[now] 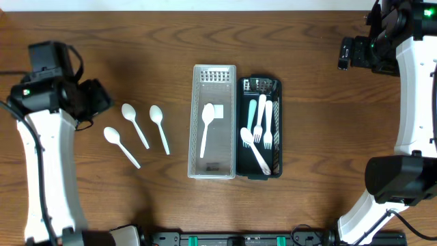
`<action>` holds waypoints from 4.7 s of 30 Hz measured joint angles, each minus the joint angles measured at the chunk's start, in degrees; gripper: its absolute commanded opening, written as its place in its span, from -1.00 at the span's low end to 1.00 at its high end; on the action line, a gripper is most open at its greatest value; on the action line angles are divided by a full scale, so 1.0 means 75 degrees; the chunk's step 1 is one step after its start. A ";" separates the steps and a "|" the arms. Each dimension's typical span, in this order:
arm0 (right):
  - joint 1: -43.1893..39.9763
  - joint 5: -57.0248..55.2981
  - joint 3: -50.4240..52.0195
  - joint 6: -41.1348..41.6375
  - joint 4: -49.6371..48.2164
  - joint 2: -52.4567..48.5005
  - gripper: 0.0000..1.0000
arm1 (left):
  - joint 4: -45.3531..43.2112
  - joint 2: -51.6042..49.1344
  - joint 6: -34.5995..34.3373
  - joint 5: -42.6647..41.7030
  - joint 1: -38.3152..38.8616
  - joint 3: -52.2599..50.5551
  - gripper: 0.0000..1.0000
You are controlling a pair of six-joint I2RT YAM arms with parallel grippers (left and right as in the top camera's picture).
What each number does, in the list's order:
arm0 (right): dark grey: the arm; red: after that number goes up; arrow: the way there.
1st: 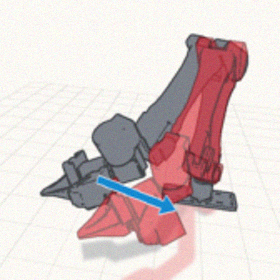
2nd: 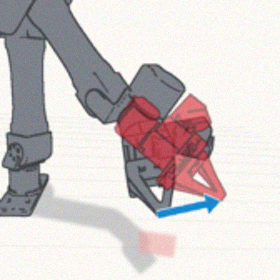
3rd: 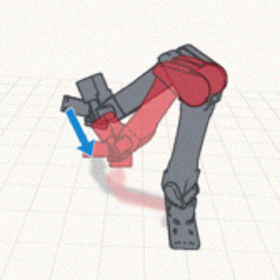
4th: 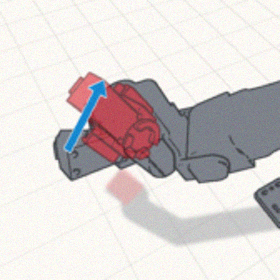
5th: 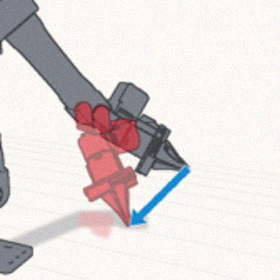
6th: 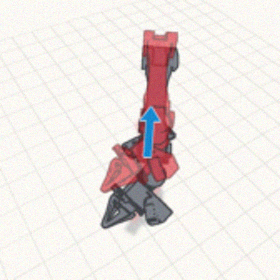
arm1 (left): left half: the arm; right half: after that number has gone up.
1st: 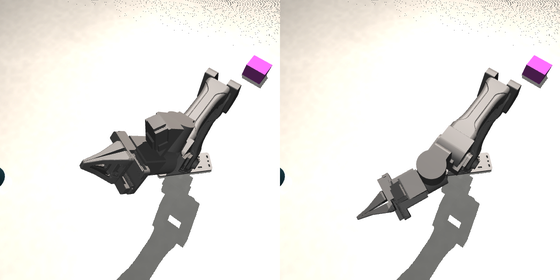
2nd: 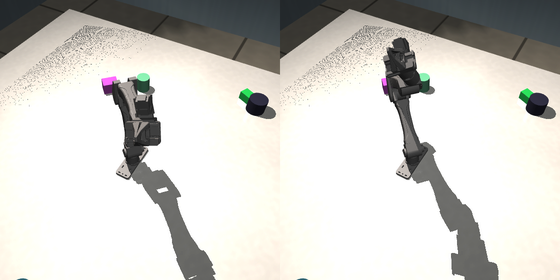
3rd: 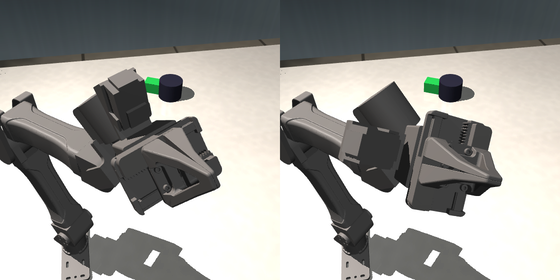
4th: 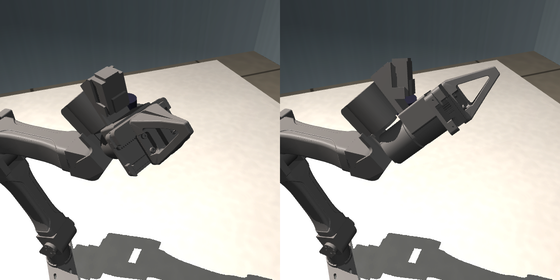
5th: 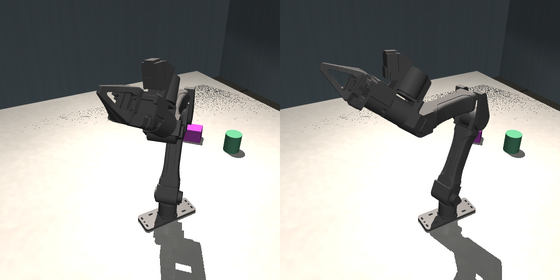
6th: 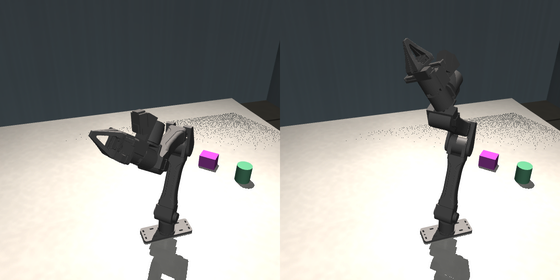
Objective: Pack container
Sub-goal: 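Carry the spoon into the grey basket and release it, then move the left gripper back and grasp a second white spoon, then place the second spoon in the grey basket and release, then reach the left gripper to a third white spoon and grasp it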
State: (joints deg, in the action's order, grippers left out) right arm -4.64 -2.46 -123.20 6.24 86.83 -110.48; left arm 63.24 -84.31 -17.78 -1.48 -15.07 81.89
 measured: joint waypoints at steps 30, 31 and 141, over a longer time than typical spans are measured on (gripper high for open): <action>0.0000 0.0047 0.0000 0.0000 0.0131 0.0000 0.99 | -0.2938 -0.2678 -0.0055 -0.0863 -0.0326 -0.2888 0.46; 0.0000 0.0047 0.0000 0.0000 0.0134 0.0000 0.98 | -0.2923 -0.2702 -0.0058 -0.0842 -0.0326 -0.2873 0.47; 0.0000 0.0052 0.0000 -0.0003 0.0052 0.0000 0.98 | -0.1087 -0.3786 0.0522 -0.0111 0.0889 -0.0131 0.11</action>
State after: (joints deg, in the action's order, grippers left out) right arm -4.64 -2.07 -123.20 6.22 87.22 -110.48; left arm 55.09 -112.71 -13.87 -2.31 -8.40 80.90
